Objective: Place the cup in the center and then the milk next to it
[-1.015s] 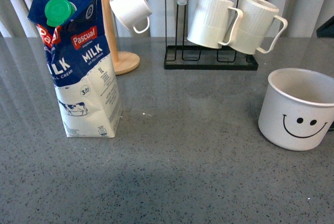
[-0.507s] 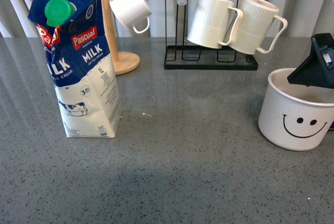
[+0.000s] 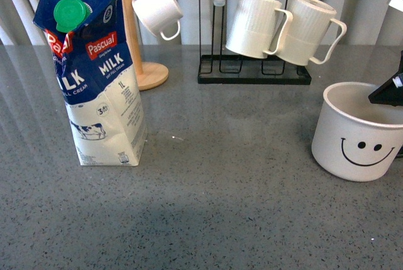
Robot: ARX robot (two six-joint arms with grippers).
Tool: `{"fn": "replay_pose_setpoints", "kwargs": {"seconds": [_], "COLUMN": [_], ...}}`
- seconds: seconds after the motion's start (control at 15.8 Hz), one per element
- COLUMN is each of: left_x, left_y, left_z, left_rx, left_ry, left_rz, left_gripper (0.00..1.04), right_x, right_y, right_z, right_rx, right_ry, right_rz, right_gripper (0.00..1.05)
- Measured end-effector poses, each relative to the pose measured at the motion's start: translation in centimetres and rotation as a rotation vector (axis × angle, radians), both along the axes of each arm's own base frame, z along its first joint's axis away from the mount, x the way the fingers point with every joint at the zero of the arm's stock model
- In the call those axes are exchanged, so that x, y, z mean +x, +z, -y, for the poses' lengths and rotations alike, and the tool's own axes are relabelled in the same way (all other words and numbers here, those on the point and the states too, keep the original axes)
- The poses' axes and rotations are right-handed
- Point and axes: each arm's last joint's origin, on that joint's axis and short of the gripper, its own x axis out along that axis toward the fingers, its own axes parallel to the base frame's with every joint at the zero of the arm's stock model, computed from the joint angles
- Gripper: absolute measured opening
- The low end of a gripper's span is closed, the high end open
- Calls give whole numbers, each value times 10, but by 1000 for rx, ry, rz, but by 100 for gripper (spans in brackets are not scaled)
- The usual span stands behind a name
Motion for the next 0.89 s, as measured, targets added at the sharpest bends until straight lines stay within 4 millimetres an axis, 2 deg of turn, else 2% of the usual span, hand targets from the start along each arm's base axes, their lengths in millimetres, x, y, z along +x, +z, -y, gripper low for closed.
{"fn": "replay_pose_setpoints", "kwargs": {"seconds": [0.06,0.13,0.32,0.51,0.63,0.89], "left_x": [0,0,0,0,0,0], "left_y": [0,0,0,0,0,0], "left_z": [0,0,0,0,0,0], "left_rx": [0,0,0,0,0,0], "left_ry": [0,0,0,0,0,0], "left_rz": [0,0,0,0,0,0], "left_gripper": [98,98,98,98,98,98], "right_x": [0,0,0,-3,-4,-10], "right_y": [0,1,5,22,36,39], "right_z": [0,0,0,-6,-21,-58], "right_rx": [4,7,10,26,40,43], "right_ry": [3,5,9,40,89,210], "right_rz": [0,1,-2,16,49,62], "right_gripper": [5,3,3,3,3,3]}}
